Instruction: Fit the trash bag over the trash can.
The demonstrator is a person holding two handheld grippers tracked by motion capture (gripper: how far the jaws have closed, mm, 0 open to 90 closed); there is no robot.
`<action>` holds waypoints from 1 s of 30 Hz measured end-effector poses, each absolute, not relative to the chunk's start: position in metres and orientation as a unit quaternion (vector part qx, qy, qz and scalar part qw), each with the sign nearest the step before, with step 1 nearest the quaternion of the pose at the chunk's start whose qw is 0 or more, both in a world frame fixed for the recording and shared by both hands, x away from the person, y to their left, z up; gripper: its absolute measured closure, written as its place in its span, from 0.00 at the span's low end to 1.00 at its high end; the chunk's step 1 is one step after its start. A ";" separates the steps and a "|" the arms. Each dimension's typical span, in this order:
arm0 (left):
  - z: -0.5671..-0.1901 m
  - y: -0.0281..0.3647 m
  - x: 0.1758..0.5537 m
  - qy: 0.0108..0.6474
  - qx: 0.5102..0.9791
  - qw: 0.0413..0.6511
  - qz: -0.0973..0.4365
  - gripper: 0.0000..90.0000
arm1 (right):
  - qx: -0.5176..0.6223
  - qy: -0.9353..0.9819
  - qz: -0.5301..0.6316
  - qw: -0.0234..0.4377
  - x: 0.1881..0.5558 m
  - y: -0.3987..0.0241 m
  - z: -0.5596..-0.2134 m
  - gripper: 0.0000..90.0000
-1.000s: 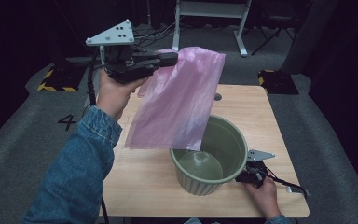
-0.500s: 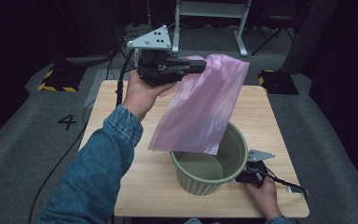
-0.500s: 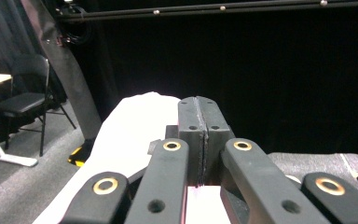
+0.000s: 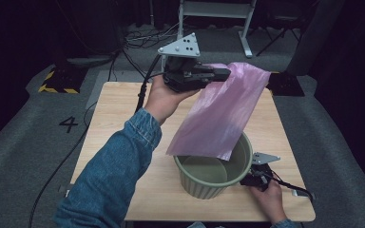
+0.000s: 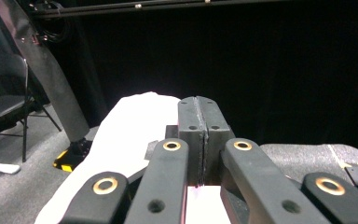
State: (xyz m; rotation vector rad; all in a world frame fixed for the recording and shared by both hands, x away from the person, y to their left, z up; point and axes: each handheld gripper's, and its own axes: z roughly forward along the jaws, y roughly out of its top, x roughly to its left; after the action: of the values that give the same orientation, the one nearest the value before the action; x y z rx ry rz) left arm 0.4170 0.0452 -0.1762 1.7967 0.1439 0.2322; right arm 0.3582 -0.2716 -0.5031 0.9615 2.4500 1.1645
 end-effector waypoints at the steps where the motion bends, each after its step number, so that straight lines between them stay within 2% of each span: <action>1: -0.178 0.043 0.417 0.062 0.782 0.612 0.101 0.99 | 0.331 0.844 0.401 0.131 0.358 -0.272 -0.503 0.44; 21: -0.231 0.036 0.418 0.078 0.802 0.586 0.088 0.99 | 0.330 0.844 0.401 0.133 0.358 -0.272 -0.503 0.44; 30: -0.244 0.049 0.414 0.087 0.809 0.574 0.092 0.99 | 0.330 0.844 0.401 0.133 0.358 -0.272 -0.503 0.44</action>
State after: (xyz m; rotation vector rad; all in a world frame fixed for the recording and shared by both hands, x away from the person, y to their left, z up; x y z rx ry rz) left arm 0.4137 0.0490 -0.2442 1.8962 0.2042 0.2152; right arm 0.3584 -0.2717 -0.5031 0.9559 2.4479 1.1632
